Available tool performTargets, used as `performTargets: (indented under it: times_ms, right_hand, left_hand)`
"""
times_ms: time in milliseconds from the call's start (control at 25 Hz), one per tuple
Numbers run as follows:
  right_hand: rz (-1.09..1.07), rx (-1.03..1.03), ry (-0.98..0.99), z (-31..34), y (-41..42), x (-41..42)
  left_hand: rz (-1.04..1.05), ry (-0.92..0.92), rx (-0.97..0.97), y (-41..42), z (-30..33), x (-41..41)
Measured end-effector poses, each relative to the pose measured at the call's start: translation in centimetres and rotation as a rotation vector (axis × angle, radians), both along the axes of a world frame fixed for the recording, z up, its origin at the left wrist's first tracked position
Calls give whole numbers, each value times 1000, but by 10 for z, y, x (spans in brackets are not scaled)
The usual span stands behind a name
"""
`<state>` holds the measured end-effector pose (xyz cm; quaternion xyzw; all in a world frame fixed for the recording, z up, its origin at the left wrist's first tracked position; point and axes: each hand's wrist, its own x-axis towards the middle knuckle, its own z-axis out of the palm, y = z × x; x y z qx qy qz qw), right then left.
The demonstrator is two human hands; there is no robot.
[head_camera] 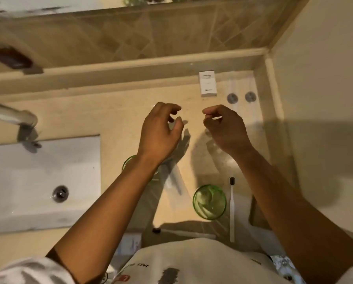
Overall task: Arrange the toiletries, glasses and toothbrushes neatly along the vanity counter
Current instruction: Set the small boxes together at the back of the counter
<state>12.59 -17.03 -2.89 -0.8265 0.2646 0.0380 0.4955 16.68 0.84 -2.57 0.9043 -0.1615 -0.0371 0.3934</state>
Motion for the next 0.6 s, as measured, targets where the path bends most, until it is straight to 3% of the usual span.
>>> performTargets:
  times_ms: [240, 440, 600]
  right_hand:
    - [562, -141, -143, 27, 129, -79]
    - [937, -238, 58, -32, 210, -155]
    - [1051, -440, -61, -81, 230, -196]
  left_hand:
    - [336, 19, 73, 159, 0, -133]
    - [535, 362, 175, 241, -55, -249]
    - [614, 652, 95, 240, -70, -287]
